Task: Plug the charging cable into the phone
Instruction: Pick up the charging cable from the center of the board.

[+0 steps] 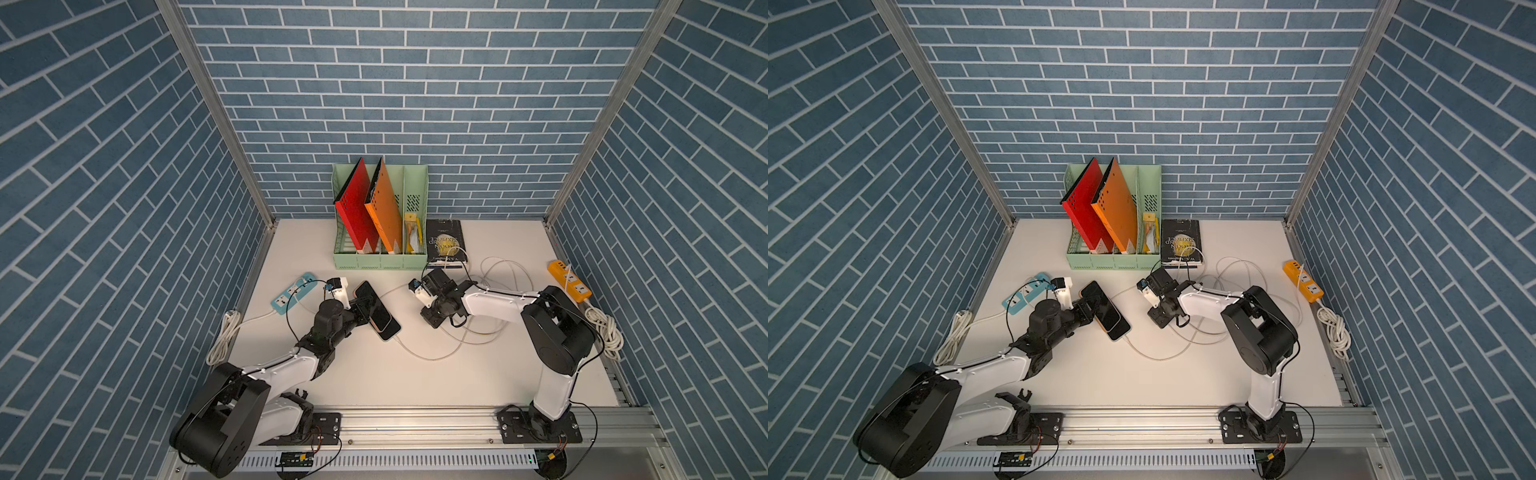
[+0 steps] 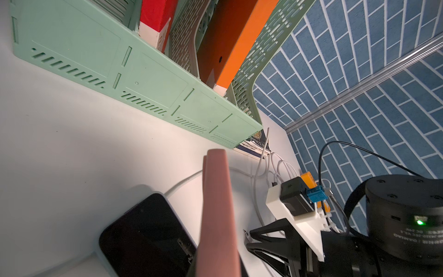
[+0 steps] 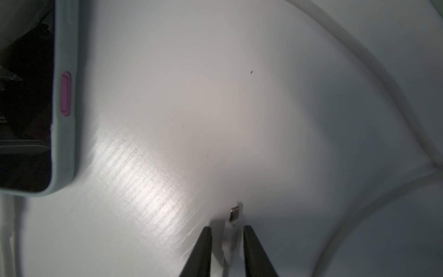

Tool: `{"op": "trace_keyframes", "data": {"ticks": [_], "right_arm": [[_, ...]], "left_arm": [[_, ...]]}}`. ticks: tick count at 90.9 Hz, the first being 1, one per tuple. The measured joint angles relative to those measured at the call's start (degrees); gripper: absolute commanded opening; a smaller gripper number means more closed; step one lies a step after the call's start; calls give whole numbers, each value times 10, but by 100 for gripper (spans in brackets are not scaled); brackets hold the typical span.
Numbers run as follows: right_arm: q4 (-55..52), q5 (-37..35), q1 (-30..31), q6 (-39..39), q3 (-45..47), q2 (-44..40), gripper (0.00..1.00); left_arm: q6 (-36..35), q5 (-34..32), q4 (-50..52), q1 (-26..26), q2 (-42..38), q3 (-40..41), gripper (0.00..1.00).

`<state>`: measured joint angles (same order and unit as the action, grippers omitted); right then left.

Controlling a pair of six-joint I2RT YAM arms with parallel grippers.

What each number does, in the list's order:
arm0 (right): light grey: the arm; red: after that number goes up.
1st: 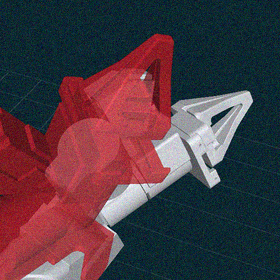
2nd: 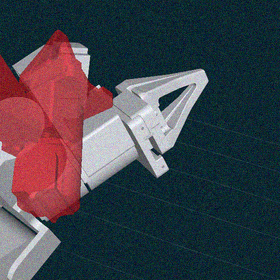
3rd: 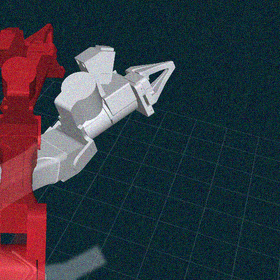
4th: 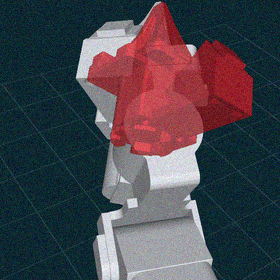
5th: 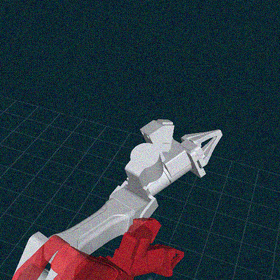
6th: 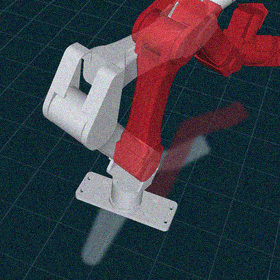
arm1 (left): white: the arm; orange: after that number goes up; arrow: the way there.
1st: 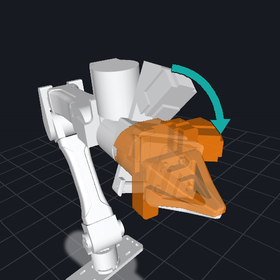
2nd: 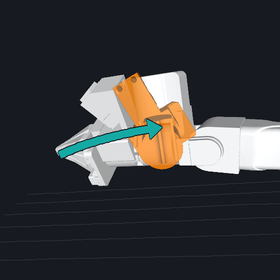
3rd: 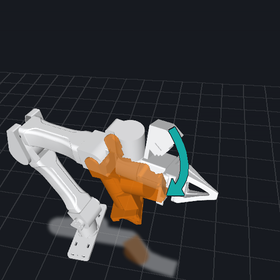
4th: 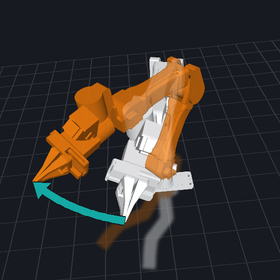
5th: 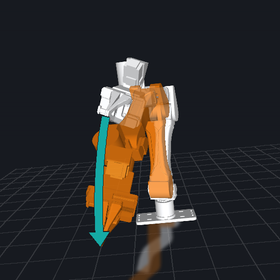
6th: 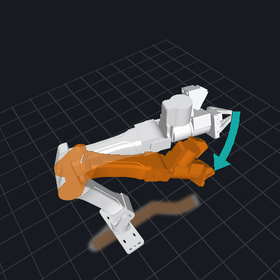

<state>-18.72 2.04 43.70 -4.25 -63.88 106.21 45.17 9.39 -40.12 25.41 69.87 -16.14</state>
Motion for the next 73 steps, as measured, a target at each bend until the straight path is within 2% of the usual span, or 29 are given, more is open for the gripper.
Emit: {"op": "trace_keyframes", "data": {"ticks": [14,29,52,73], "right_arm": [[-1,2,0,0,0,0,23],[-3,3,0,9,0,0,16],[-5,2,0,15,0,0,0],[-6,5,-1,15,0,-5,0]], "left_arm": [[0,2,0,0,0,0,0],[0,3,0,0,0,0,0],[0,6,0,0,0,0,0],[0,10,0,0,0,0,0]]}}
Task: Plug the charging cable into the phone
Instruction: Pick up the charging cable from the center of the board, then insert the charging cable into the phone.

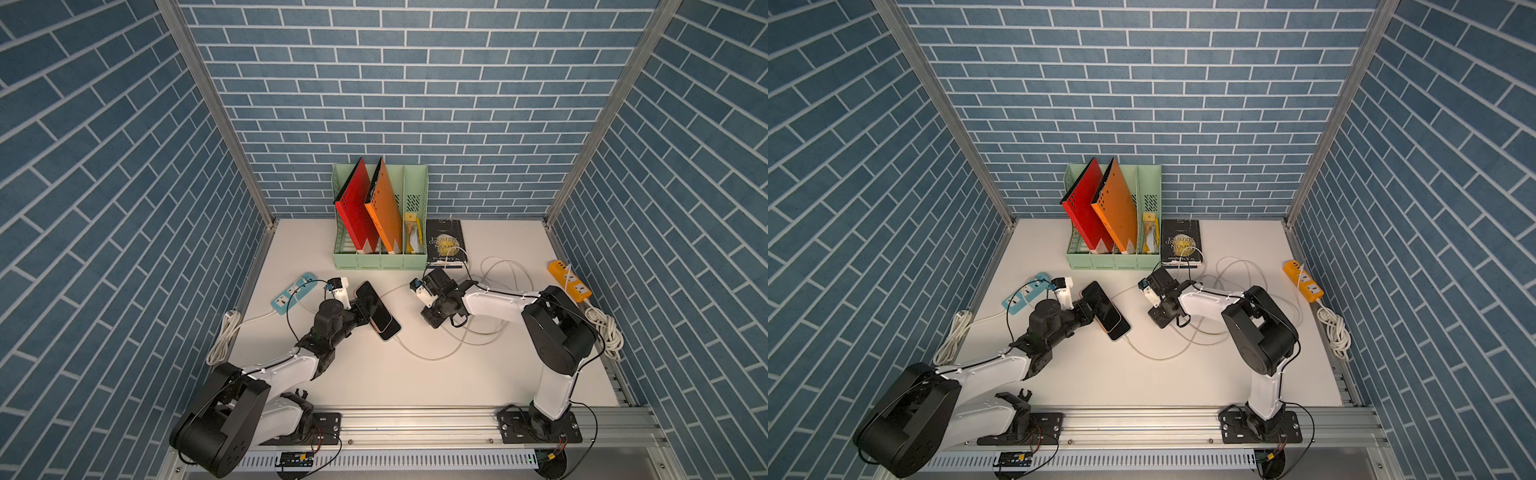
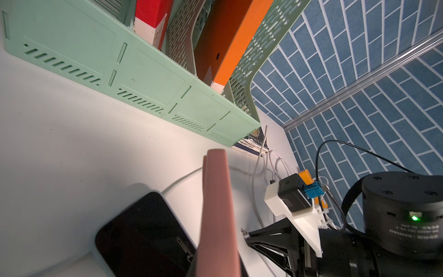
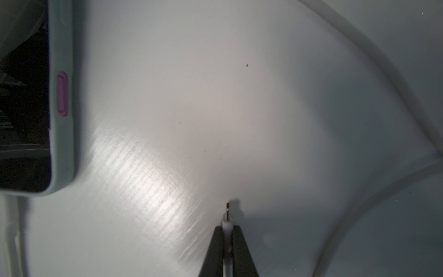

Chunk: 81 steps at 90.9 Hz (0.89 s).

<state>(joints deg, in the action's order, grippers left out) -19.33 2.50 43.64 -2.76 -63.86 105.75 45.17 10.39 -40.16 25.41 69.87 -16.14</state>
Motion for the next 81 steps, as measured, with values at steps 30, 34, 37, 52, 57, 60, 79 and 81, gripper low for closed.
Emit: {"op": "trace_keyframes", "data": {"ticks": [30,34,37,52,57,60,79,81], "right_arm": [[117,130,-6,20,93,-187,0],[147,158,-8,26,115,-232,0],[169,176,-11,31,131,-263,0],[263,268,-47,74,207,-389,0],[289,301,-64,95,230,-416,0],[306,320,-72,109,243,-428,0],[434,441,-88,222,325,-455,0],[448,451,-88,233,332,-456,0]], "left_arm": [[0,70,-67,0,2,1,0],[0,84,-78,-1,2,1,0],[0,97,-85,-2,1,0,0],[1,156,-97,-17,-22,-29,0],[3,176,-104,-24,-33,-47,0],[7,188,-111,-27,-38,-58,0],[64,280,-235,-35,-10,-133,0],[77,288,-257,-35,0,-136,0]]}}
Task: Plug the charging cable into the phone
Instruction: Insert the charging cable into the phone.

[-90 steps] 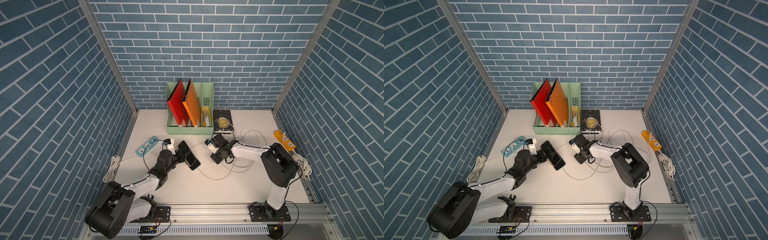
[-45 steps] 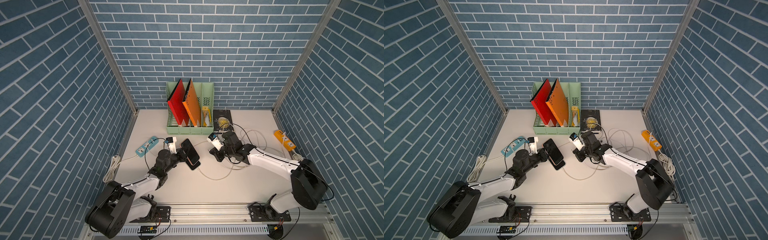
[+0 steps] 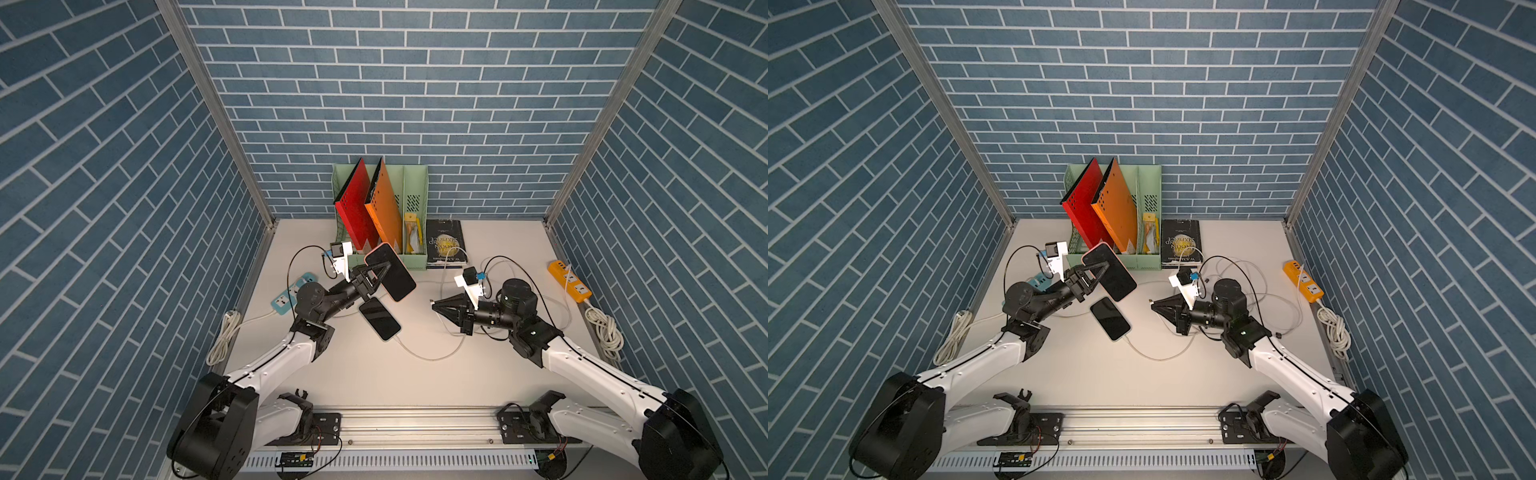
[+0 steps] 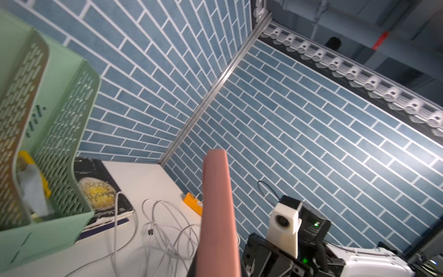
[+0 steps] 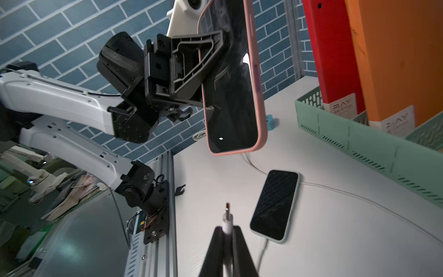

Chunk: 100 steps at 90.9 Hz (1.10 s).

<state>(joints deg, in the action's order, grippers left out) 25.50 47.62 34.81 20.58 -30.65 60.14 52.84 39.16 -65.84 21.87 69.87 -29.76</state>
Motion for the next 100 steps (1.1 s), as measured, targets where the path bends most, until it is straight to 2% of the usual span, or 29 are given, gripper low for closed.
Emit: {"op": "trace_keyframes", "data": {"ticks": [16,32,48,68,100], "right_arm": [[81,56,0,73,33,5,0],[128,83,0,112,33,27,0],[165,98,0,139,33,74,0],[264,124,0,214,42,136,0],[316,138,0,241,42,187,0]], "left_arm": [[132,53,-176,-6,120,-5,0],[217,79,-203,-8,217,-5,0],[256,96,-226,-9,224,-4,0],[276,105,-239,-9,224,-4,0],[287,111,-241,-9,225,-4,0]]}}
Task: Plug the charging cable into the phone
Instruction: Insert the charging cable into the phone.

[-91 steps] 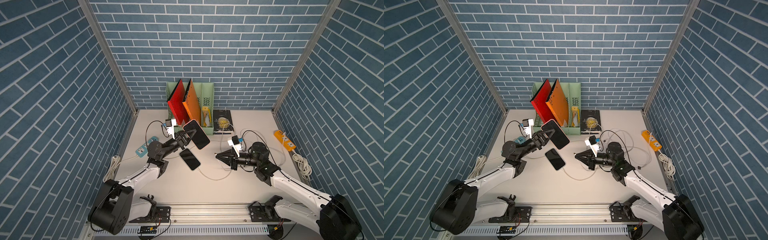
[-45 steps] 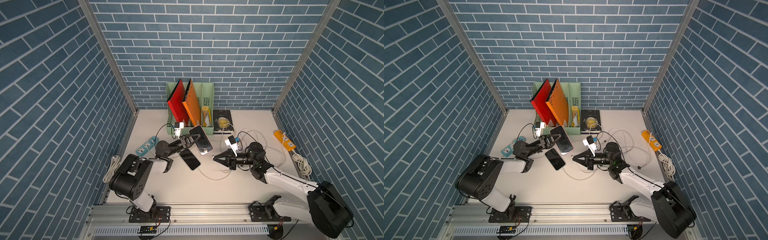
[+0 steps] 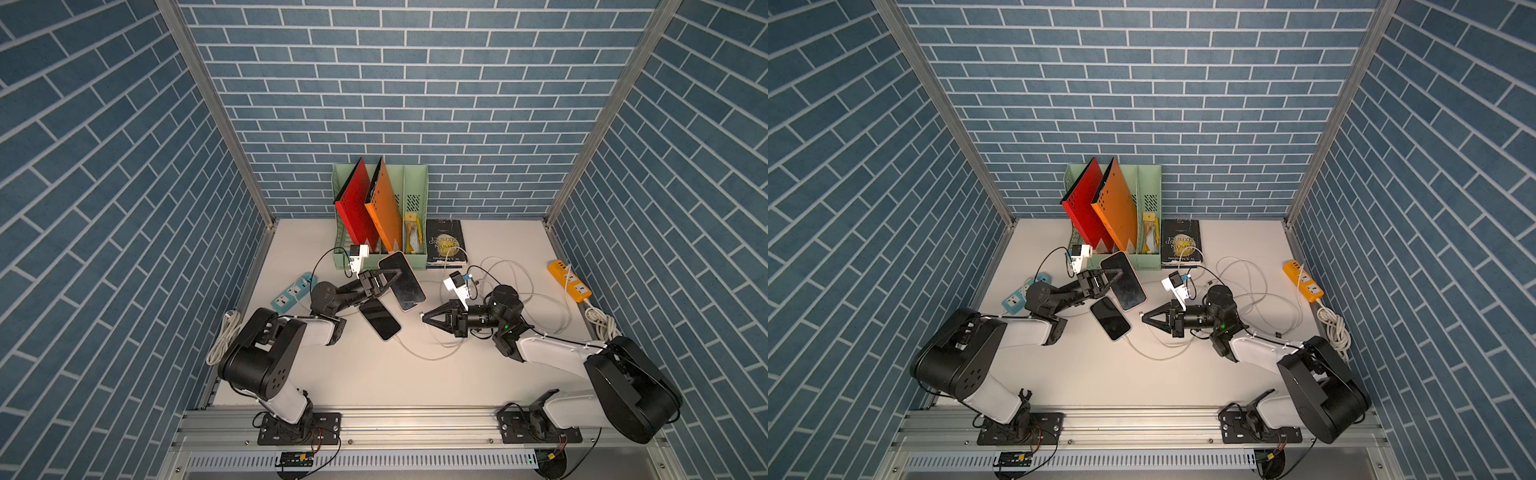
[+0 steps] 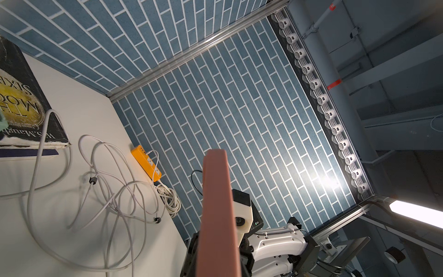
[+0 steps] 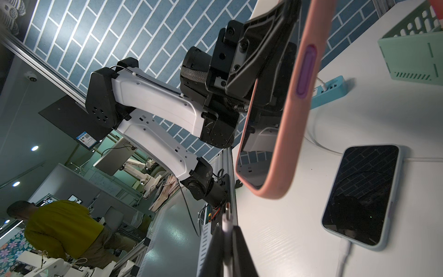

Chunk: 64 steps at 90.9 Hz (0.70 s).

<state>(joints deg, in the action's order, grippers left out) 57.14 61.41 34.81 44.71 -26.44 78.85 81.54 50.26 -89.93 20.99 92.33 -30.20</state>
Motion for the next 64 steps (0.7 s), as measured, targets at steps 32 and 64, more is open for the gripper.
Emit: {"op": "trace_keyframes", "data": {"ticks": [32,64], "right_arm": [[12,6,0,1,-3,16,0],[12,8,3,1,-23,34,0]], "left_arm": [[1,2,0,0,4,0,0],[1,4,-2,0,11,0,0]]}}
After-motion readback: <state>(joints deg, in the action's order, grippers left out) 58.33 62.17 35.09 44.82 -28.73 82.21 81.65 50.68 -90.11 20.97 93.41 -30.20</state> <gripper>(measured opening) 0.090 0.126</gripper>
